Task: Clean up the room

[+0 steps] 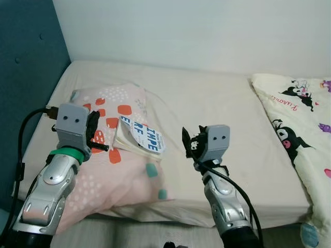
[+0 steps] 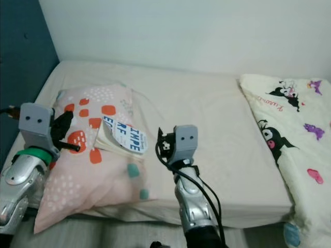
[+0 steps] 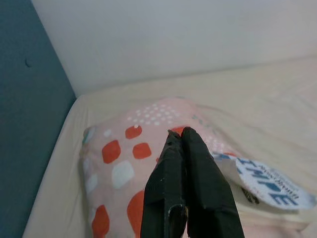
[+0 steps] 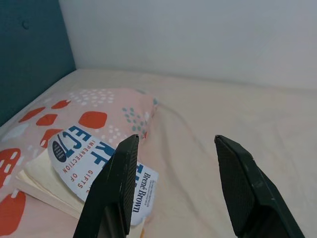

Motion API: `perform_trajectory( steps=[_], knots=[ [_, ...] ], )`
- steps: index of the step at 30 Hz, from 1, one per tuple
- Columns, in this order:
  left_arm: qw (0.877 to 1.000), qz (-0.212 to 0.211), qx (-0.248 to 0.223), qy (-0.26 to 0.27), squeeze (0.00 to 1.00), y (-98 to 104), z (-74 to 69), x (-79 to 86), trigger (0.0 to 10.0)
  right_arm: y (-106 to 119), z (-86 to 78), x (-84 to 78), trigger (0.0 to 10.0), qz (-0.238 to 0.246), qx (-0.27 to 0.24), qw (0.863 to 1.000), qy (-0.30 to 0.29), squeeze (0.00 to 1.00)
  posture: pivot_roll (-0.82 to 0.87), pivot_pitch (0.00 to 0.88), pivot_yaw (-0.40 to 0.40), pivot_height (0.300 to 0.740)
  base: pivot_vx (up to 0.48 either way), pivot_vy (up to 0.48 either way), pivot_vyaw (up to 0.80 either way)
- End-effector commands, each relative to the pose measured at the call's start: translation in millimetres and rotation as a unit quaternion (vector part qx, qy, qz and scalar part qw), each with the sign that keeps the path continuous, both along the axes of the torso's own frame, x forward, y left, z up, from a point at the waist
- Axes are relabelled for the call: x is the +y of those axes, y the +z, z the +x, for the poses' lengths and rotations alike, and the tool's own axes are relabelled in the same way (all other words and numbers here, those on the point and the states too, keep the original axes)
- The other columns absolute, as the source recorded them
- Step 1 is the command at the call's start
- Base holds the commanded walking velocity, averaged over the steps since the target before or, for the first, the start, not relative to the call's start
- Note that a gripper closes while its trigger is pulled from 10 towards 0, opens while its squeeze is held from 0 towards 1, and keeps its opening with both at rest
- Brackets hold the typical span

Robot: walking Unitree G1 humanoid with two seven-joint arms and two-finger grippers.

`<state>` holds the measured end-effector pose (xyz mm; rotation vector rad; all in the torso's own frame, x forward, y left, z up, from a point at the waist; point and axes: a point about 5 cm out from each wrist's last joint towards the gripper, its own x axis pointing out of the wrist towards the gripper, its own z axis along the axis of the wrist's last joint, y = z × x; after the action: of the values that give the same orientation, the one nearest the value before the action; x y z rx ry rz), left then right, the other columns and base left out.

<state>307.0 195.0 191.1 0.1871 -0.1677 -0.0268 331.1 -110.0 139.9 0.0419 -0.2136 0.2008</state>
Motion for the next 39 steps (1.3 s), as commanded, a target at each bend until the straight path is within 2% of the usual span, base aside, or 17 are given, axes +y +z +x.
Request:
perform_trajectory(
  steps=[1,11,18,20,24,28,31,35,36,37,38,39],
  knots=[
    [1.0,0.004,0.024,0.01,0.0,-8,-3.1,2.7,10.0,-7,-0.6,-3.0,10.0,0.001,0.012,1.0,-0.007,0.0,0.11,0.08,0.003,0.621,0.0,0.0,0.0],
    [0.999,0.011,0.03,0.016,0.0,-11,-4.4,2.0,10.0,-10,0.0,-3.2,10.0,-0.001,0.013,1.0,-0.008,0.0,0.11,0.087,0.0,0.566,0.0,0.0,0.0],
    [0.999,0.02,0.03,0.02,0.0,-11,-4.0,2.4,10.0,-10,-0.1,-3.8,10.0,-0.006,0.013,1.0,-0.008,0.0,0.11,0.098,-0.003,0.546,0.0,0.0,0.0],
    [0.999,0.022,0.031,0.024,0.0,-11,-4.0,2.2,10.0,-10,-0.4,-4.1,10.0,-0.018,0.009,1.0,-0.004,0.0,0.11,0.107,-0.009,0.546,0.0,0.0,0.0],
    [0.999,0.02,0.028,0.031,0.0,-11,-6.3,1.2,10.0,-1,-2.2,-0.3,10.0,-0.112,-0.035,0.993,0.025,0.0,0.11,0.121,-0.02,0.546,0.0,0.0,0.0],
    [0.998,0.035,0.02,0.049,0.0,-11,-8.6,4.5,10.0,8,0.0,1.0,10.0,-0.133,-0.062,0.989,0.035,0.0,0.1,0.128,-0.025,0.546,0.0,0.0,0.0],
    [0.995,0.063,0.004,0.078,0.0,-9,-11.1,12.6,10.0,22,3.5,5.1,10.0,-0.15,-0.1,0.983,0.044,0.0,0.1,0.136,-0.027,0.546,0.0,0.0,0.0],
    [0.993,0.067,-0.001,0.097,0.0,-7,-12.2,18.3,10.0,30,5.5,8.9,10.0,-0.154,-0.12,0.98,0.048,0.0,0.11,0.139,-0.028,0.546,0.0,0.0,0.0],
    [0.991,0.074,-0.007,0.112,0.0,-4,-13.3,24.7,10.0,40,6.9,14.7,10.0,-0.163,-0.145,0.974,0.057,1.0,0.11,0.142,-0.028,0.546,0.0,0.0,0.0],
    [0.988,0.077,-0.012,0.132,0.0,0,-14.7,33.7,10.0,49,4.9,23.1,10.0,-0.185,-0.174,0.964,0.083,1.0,0.12,0.144,-0.032,0.546,0.0,0.0,0.0],
    [0.988,0.077,-0.012,0.132,0.0,0,-14.7,33.7,10.0,49,4.9,23.1,10.0,-0.185,-0.174,0.964,0.083,1.0,0.12,0.144,-0.032,0.546,0.0,0.0,0.0],
    [0.985,0.082,-0.017,0.152,0.0,3,-16.4,42.0,10.0,53,1.8,30.2,10.0,-0.206,-0.193,0.953,0.109,1.0,0.12,0.144,-0.032,0.546,0.0,0.0,0.0]
  ],
)
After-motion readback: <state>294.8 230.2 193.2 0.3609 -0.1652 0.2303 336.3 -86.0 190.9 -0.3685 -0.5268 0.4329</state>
